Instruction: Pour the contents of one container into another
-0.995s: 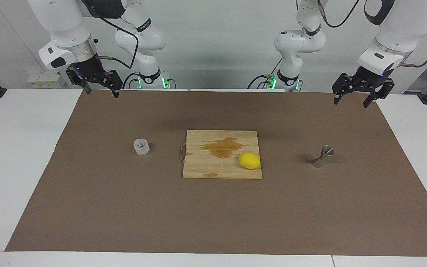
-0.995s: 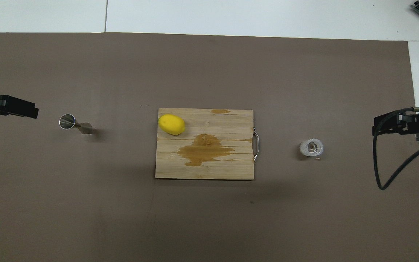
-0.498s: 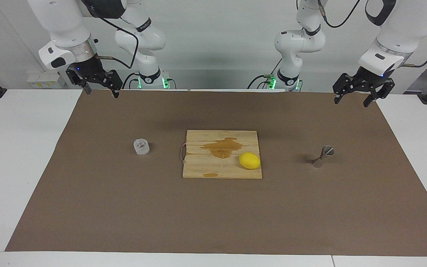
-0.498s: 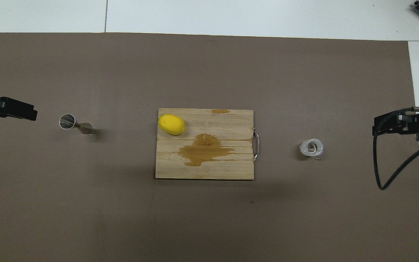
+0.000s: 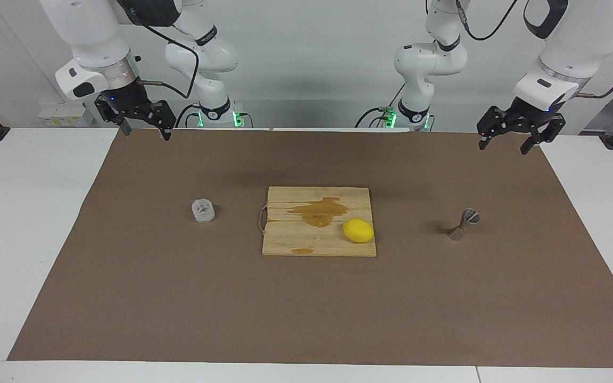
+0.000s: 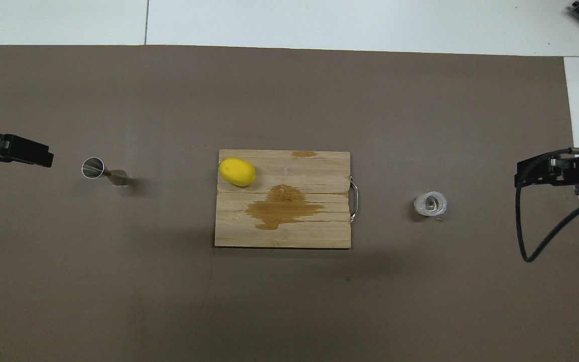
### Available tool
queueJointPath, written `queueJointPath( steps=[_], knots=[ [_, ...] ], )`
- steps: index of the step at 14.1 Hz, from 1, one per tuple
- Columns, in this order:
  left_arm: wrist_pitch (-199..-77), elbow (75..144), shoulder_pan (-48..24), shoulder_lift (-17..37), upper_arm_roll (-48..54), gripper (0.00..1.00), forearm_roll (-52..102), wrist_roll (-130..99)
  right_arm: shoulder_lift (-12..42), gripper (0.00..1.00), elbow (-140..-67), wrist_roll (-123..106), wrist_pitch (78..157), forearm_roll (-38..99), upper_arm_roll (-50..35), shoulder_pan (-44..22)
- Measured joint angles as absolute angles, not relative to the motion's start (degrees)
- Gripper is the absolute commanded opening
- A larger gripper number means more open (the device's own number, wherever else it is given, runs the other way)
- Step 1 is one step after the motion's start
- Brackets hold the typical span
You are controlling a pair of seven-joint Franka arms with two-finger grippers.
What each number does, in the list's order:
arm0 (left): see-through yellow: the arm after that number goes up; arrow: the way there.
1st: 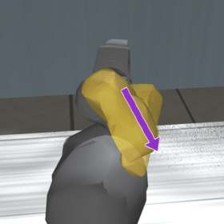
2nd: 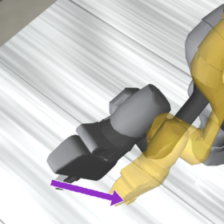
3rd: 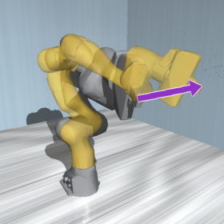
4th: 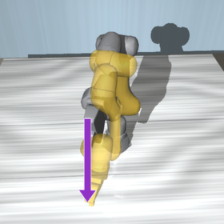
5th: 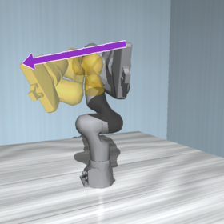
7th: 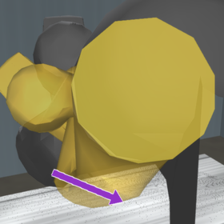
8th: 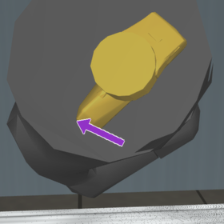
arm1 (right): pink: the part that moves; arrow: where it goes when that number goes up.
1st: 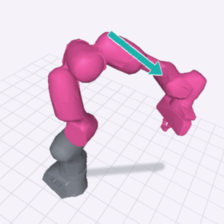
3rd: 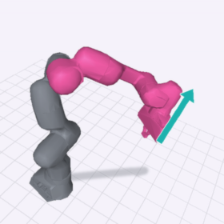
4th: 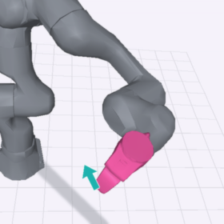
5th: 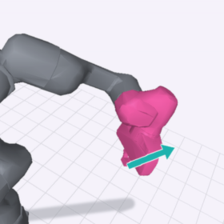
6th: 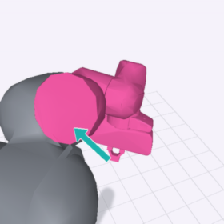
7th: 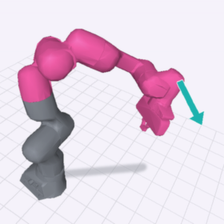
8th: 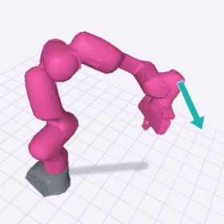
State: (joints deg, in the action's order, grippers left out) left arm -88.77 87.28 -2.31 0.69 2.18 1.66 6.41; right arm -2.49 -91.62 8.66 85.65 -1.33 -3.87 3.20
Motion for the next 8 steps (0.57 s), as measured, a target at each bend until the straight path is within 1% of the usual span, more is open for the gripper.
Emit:
queueJointPath(
  steps=[4, 8],
  knots=[
    [-88.64, 87.35, -1.92, 1.46, 2.15, 1.00, 1.66, 6.03, -2.49, 1.00, -91.62, 8.66, 85.65, -1.33, -3.87, 3.20],
    [-88.55, 87.38, -0.07, 2.70, 1.98, 1.00, 1.79, 2.78, -2.49, 1.00, -91.62, 8.66, 85.65, -1.33, -3.87, 3.20]
  ],
)
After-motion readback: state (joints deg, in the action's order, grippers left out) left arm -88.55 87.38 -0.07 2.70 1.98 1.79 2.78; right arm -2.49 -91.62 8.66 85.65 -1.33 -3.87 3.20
